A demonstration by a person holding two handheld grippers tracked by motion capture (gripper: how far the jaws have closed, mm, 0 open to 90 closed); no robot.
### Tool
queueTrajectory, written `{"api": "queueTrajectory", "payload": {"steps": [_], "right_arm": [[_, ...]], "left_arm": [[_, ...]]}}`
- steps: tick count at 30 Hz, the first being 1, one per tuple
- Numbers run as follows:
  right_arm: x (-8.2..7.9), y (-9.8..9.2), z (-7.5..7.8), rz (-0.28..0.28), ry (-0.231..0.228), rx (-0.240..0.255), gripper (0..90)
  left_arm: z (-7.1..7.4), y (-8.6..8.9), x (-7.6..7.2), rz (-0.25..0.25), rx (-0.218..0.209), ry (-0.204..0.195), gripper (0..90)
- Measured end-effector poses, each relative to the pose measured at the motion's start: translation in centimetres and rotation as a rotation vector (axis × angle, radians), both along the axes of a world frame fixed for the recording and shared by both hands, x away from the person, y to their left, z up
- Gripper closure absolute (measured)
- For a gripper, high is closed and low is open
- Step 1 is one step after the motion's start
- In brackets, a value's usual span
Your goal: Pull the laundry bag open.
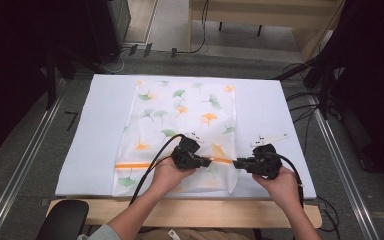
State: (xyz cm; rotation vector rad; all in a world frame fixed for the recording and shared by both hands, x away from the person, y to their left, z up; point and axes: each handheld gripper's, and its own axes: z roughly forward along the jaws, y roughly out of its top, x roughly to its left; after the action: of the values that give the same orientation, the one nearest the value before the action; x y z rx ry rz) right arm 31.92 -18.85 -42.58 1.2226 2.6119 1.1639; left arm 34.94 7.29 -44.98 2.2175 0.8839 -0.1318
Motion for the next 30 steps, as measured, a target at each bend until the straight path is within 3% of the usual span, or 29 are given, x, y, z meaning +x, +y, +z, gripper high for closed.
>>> {"api": "queueTrajectory", "payload": {"steps": [3, 10, 17, 20, 26, 30], "right_arm": [[0.0, 0.3, -0.1, 0.005, 0.003, -0.006, 84.8], [0.1, 0.2, -0.2, 0.007, 0.001, -0.011, 85.0], [0.2, -0.1, -0.2, 0.001, 0.006, -0.006, 85.0], [0.2, 0.0, -0.2, 0.002, 0.014, -0.008, 85.0], [0.3, 0.0, -0.3, -0.004, 0.019, -0.011, 85.0], [0.3, 0.0, -0.3, -0.004, 0.018, -0.013, 84.9]], "left_arm": [[-0.1, 0.3, 0.2, 0.011, 0.021, 0.000, 90.0], [-0.2, 1.2, 0.6, 0.024, 0.018, 0.024, 90.0], [0.6, 4.2, 1.1, 0.029, 0.088, 0.044, 90.0], [1.0, 4.4, 0.7, 0.008, 0.096, 0.041, 90.0], [1.0, 4.3, 0.5, 0.006, 0.051, 0.043, 90.0], [1.1, 4.3, 0.5, 0.007, 0.052, 0.036, 90.0]]}}
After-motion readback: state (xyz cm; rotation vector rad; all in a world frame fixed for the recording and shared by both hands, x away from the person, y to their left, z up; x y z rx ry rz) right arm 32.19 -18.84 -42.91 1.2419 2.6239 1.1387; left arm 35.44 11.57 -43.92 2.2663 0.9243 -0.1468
